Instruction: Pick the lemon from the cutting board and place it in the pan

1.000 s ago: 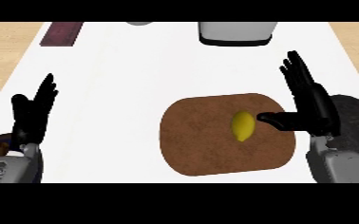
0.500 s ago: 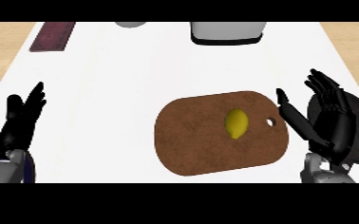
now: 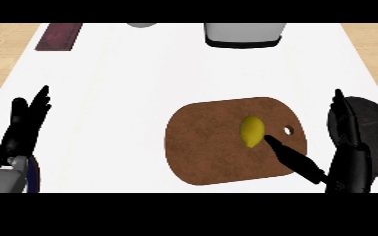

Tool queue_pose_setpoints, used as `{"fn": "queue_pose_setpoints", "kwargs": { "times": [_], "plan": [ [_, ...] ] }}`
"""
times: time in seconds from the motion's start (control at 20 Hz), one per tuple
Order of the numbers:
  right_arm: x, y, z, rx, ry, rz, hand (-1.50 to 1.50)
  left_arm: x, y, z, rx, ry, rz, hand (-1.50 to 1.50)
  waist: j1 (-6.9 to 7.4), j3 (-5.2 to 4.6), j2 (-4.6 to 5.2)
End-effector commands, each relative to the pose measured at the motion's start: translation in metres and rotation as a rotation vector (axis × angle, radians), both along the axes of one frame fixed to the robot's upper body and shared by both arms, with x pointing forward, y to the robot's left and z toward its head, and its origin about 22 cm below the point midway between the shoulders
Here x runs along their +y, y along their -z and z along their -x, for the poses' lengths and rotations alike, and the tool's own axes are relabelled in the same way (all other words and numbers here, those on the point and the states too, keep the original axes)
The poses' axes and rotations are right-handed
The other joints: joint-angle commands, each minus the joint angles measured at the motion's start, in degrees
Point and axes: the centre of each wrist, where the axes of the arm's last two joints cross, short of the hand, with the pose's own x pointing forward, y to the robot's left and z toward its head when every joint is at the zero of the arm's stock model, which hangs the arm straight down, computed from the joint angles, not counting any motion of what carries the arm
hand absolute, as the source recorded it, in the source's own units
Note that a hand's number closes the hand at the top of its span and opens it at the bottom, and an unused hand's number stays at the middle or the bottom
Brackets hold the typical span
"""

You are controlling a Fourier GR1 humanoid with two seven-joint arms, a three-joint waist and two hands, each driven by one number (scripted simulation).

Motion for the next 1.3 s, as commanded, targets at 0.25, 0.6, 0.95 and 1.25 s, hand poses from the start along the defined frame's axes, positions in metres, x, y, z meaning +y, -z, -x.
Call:
{"fn": "queue_pose_setpoints", "kwargs": {
  "times": [0.25,0.6,0.95,1.25],
  "plan": [
    [-0.016,-0.037,-0.007,0.521,0.0,0.339,-1.5,0.0,-0.01,-0.006,-0.013,0.029,-0.004,0.0,1.54,-0.33,0.29],
    [0.038,-0.072,-0.044,0.826,-0.029,0.497,-1.5,-0.019,-0.007,-0.02,-0.008,0.039,0.002,0.0,2.29,-0.07,0.61],
    [0.079,-0.072,-0.07,1.005,-0.105,0.521,-1.5,-0.014,-0.01,-0.014,0.006,0.024,0.0,0.0,1.59,0.18,0.16],
    [0.093,-0.066,-0.081,1.005,-0.076,0.505,-1.5,0.003,-0.002,-0.012,0.008,0.021,0.005,0.0,0.84,0.2,0.2]
  ]
}}
